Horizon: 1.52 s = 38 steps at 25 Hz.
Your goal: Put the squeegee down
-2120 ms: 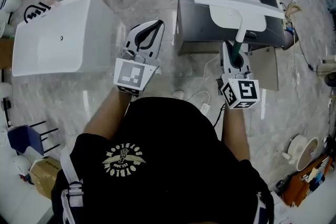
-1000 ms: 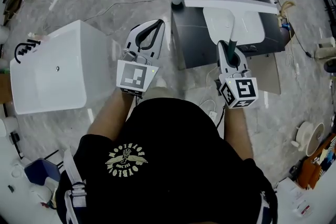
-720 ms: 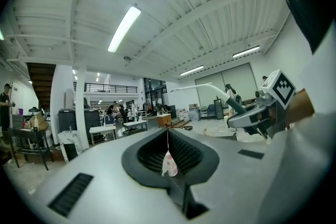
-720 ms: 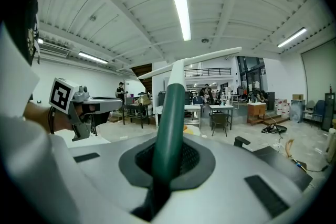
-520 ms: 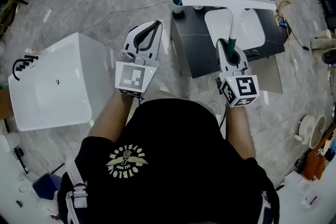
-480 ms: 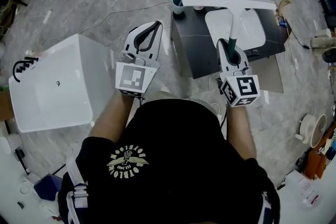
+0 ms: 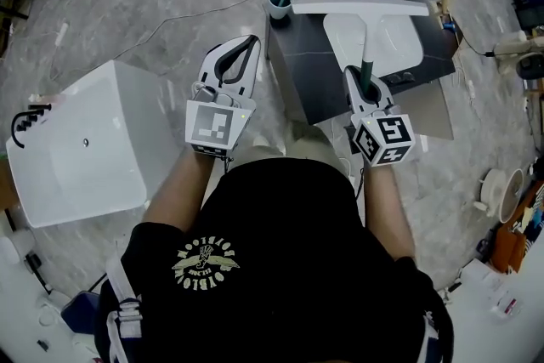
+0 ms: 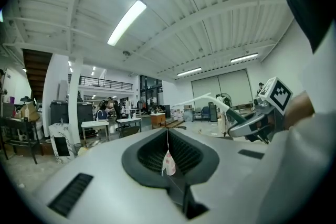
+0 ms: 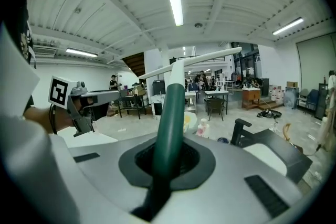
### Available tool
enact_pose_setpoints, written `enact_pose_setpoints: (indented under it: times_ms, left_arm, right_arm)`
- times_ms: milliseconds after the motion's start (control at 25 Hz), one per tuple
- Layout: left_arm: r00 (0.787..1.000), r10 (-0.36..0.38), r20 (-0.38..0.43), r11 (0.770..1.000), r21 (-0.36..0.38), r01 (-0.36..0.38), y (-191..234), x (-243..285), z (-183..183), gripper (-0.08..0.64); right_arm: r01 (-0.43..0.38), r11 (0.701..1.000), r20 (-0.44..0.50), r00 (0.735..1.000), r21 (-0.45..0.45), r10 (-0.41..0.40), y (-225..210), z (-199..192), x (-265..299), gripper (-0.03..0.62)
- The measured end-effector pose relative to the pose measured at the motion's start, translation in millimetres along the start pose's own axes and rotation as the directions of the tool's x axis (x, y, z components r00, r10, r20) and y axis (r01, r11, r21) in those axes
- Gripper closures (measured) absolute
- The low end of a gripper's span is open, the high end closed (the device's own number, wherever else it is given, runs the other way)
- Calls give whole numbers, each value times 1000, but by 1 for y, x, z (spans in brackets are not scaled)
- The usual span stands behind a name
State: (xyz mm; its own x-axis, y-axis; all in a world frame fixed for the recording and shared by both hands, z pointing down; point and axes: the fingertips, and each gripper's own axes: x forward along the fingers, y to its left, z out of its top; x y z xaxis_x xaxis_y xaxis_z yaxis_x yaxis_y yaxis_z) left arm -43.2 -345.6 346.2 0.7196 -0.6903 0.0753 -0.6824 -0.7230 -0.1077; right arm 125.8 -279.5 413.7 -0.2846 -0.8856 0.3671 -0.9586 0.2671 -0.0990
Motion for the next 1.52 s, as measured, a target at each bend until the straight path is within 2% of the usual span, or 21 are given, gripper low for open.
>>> enact_pose_setpoints:
  times_ms: [480, 840, 1200, 1520]
  left_arm:
    - [1000, 25, -14, 1000, 15, -25, 2, 28, -6, 535]
    - [997, 74, -30, 997, 40, -73, 6, 62, -7, 535]
    - [993, 101, -66, 995, 31, -99, 11, 83, -16, 535]
    - [992, 92, -82, 995, 34, -89, 4, 96, -24, 535]
  right_arm:
    - [-63, 996, -116, 991, 63, 70, -35, -57, 40, 563]
    - [-96, 993, -210, 971, 71, 109, -65, -96, 72, 563]
    - [-126, 988, -292, 945, 89, 147, -78, -130, 100, 563]
    - [-151, 984, -377, 909, 99, 177, -78, -174, 117, 563]
